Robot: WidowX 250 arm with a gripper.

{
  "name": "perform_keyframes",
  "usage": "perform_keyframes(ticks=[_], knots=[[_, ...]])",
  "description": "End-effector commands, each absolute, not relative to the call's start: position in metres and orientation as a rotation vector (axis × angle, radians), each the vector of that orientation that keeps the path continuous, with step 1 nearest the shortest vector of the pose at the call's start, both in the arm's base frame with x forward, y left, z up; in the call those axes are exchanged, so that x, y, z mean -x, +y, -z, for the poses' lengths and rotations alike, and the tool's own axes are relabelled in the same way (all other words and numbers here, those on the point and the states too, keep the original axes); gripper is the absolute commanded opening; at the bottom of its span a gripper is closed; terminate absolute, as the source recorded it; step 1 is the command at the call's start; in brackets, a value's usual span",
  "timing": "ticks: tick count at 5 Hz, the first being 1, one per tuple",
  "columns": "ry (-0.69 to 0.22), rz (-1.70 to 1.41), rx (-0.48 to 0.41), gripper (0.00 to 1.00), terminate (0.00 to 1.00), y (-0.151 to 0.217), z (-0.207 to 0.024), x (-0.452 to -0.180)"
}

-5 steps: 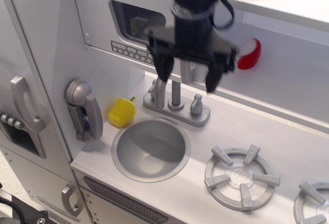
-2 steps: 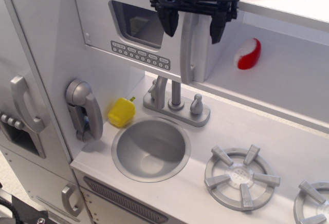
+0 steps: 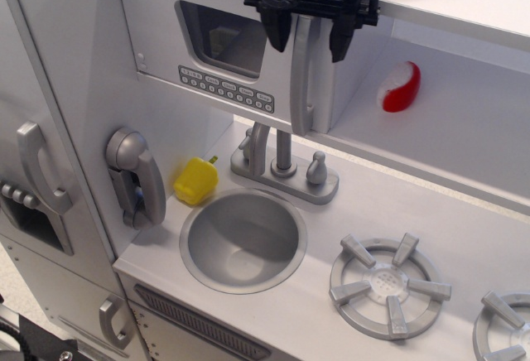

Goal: Open microwave

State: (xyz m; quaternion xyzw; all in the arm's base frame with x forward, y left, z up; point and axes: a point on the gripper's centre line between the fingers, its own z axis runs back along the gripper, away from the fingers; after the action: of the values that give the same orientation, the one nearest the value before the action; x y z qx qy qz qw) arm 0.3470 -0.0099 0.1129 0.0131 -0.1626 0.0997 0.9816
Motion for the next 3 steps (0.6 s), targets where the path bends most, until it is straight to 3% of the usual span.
perform_keyframes(ticks=[1,3], knots=[[-0.394,-0.223,-0.022,0.0,0.0,-0.002,-0.127,-0.342],[-0.4,-0.177,-0.03,0.0,0.0,0.007,-0.128,-0.307]])
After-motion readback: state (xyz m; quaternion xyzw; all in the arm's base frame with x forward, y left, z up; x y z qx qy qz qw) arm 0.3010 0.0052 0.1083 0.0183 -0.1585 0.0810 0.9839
